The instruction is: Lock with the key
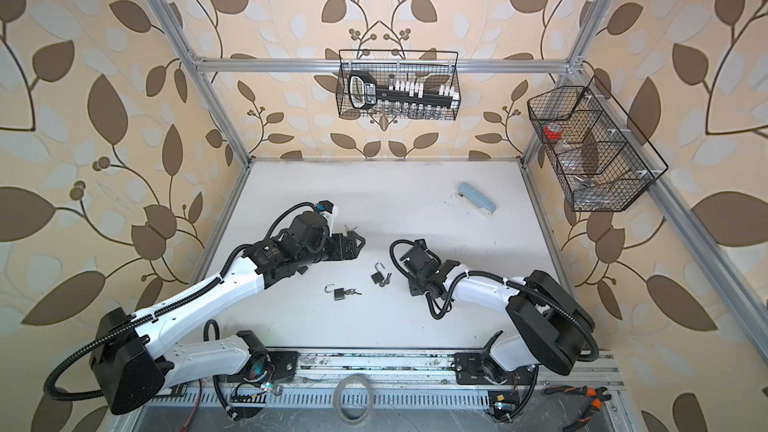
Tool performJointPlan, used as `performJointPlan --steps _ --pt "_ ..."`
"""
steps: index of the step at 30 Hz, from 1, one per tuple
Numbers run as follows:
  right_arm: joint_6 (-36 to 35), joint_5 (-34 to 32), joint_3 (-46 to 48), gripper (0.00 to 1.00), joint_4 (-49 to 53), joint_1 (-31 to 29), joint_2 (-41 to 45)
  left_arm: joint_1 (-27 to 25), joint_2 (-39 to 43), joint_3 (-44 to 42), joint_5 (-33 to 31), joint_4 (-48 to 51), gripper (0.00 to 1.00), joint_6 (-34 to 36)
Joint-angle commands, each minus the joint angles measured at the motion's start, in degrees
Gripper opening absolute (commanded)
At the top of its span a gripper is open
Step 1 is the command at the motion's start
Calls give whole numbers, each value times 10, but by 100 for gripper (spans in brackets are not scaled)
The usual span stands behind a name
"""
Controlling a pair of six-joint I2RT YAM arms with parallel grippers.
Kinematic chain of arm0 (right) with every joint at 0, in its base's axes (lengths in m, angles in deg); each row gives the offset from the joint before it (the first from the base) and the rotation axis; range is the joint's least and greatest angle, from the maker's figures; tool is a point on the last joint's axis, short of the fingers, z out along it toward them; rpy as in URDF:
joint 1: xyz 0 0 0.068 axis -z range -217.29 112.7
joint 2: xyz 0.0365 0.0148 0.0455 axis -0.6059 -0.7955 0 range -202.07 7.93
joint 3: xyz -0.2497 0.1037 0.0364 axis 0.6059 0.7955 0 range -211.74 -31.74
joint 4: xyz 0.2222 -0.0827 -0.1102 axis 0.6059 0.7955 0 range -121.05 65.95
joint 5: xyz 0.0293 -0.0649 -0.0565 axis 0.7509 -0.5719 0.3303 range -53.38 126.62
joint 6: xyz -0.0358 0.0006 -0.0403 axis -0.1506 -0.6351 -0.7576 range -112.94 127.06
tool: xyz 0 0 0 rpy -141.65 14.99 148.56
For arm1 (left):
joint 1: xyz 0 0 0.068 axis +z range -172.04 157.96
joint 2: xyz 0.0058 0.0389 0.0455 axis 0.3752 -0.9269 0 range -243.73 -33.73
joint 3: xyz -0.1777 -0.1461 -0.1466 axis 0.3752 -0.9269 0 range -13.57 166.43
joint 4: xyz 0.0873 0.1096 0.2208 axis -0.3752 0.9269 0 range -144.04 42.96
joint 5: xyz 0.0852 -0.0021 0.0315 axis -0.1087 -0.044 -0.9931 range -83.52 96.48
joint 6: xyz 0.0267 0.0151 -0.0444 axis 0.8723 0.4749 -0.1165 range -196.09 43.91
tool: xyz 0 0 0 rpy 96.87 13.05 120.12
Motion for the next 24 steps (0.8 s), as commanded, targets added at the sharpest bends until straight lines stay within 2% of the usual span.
performJointPlan --steps 1,8,18,21,24 --pt "7 -14 -11 47 0 -2 -7 -1 7 8 -9 6 99 4" --pt "14 -19 -7 42 1 -2 -19 -1 8 12 -11 7 99 4" --pt "25 -39 -5 28 4 -1 -11 0 29 24 -51 29 99 26" --pt "18 -44 -16 19 17 -2 35 0 61 23 -73 23 99 49" --pt "-12 -38 -27 14 12 -3 127 0 98 27 -107 11 99 88"
